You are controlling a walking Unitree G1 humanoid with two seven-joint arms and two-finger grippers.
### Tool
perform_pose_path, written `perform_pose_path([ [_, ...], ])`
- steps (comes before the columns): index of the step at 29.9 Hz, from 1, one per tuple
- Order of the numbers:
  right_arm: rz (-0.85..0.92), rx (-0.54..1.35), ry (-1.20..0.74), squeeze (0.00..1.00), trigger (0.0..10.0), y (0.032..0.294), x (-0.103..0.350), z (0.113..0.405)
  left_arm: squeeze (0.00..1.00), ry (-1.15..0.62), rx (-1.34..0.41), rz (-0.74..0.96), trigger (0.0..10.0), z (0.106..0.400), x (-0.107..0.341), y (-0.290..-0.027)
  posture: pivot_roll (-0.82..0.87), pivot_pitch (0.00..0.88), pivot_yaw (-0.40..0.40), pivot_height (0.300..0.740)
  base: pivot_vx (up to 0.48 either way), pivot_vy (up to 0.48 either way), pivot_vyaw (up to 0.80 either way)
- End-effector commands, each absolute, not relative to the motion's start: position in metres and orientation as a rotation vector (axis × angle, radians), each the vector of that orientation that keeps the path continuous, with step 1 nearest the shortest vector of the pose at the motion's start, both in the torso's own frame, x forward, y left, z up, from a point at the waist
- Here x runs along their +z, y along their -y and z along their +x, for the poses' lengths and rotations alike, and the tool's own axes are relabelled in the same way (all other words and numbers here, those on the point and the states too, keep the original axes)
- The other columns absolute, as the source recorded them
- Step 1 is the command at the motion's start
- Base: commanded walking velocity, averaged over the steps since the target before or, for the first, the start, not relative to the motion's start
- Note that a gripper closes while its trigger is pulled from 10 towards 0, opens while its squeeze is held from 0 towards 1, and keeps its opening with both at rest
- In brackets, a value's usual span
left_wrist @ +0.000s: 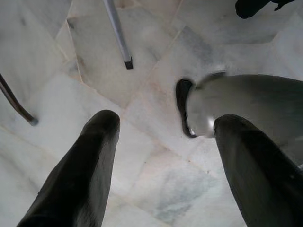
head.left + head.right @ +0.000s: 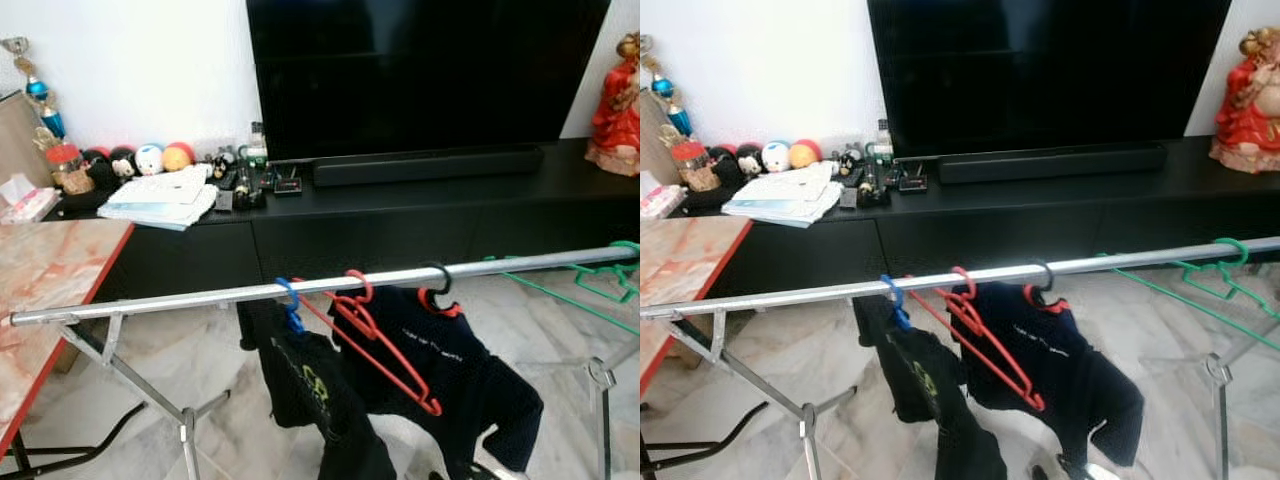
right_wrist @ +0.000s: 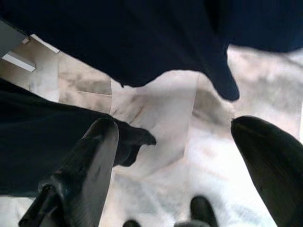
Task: Hang hanger
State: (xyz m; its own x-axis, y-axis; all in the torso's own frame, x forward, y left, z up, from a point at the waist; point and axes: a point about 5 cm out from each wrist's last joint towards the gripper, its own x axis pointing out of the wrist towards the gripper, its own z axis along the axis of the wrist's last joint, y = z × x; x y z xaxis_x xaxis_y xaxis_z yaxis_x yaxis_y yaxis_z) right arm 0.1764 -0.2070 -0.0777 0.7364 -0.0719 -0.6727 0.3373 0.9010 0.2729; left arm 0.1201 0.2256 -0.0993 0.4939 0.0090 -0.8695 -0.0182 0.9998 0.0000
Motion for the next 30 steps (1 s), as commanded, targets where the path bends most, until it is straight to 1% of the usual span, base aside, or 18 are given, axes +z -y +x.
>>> perform_pose_path([
  [1,0.409,-0.225,-0.732,0.0,10.0,0.201,-0.08,0.175,0.0,-1.078,0.034,-0.005,10.0,0.111,-0.101,-0.232,-0.03,0.0,0.059,0.74,0.0,0.0,0.0],
  [6,0.403,-0.258,-0.751,0.0,10.0,0.207,-0.082,0.169,0.0,-1.087,0.025,-0.005,10.0,0.111,-0.101,-0.23,-0.04,0.0,0.066,0.74,0.0,0.0,0.0],
  [12,0.387,-0.261,-0.749,0.0,10.0,0.209,-0.082,0.169,0.0,-1.084,0.027,-0.009,10.0,0.112,-0.101,-0.229,-0.03,0.0,0.065,0.74,0.0,0.0,0.0],
  [17,0.325,-0.29,-0.65,0.0,10.0,0.217,-0.07,0.186,0.0,-1.081,0.032,-0.009,10.0,0.114,-0.101,-0.229,-0.04,0.0,0.061,0.74,0.0,0.0,0.0],
  [18,0.299,-0.321,-0.6,0.0,10.0,0.223,-0.064,0.193,0.0,-1.081,0.033,-0.01,10.0,0.114,-0.101,-0.229,-0.04,0.0,0.057,0.74,0.0,0.0,0.0],
  [21,0.265,-0.382,-0.543,0.0,10.0,0.234,-0.057,0.196,0.0,-1.08,0.035,-0.012,10.0,0.114,-0.101,-0.228,-0.03,0.0,0.053,0.74,0.0,0.0,0.0],
  [24,0.278,-0.395,-0.518,0.0,10.0,0.238,-0.056,0.194,0.0,-1.08,0.036,-0.015,10.0,0.114,-0.101,-0.228,-0.04,0.0,0.051,0.74,0.0,0.0,0.0],
  [28,0.265,-0.355,-0.489,0.0,10.0,0.233,-0.056,0.189,0.0,-1.082,0.03,-0.01,10.0,0.114,-0.101,-0.228,-0.04,0.0,0.051,0.74,0.0,0.0,0.0],
  [30,0.221,-0.325,-0.453,0.0,10.0,0.23,-0.057,0.177,0.0,-1.078,0.031,-0.015,10.0,0.115,-0.101,-0.226,-0.03,0.0,0.03,0.74,0.0,0.0,0.0],
])
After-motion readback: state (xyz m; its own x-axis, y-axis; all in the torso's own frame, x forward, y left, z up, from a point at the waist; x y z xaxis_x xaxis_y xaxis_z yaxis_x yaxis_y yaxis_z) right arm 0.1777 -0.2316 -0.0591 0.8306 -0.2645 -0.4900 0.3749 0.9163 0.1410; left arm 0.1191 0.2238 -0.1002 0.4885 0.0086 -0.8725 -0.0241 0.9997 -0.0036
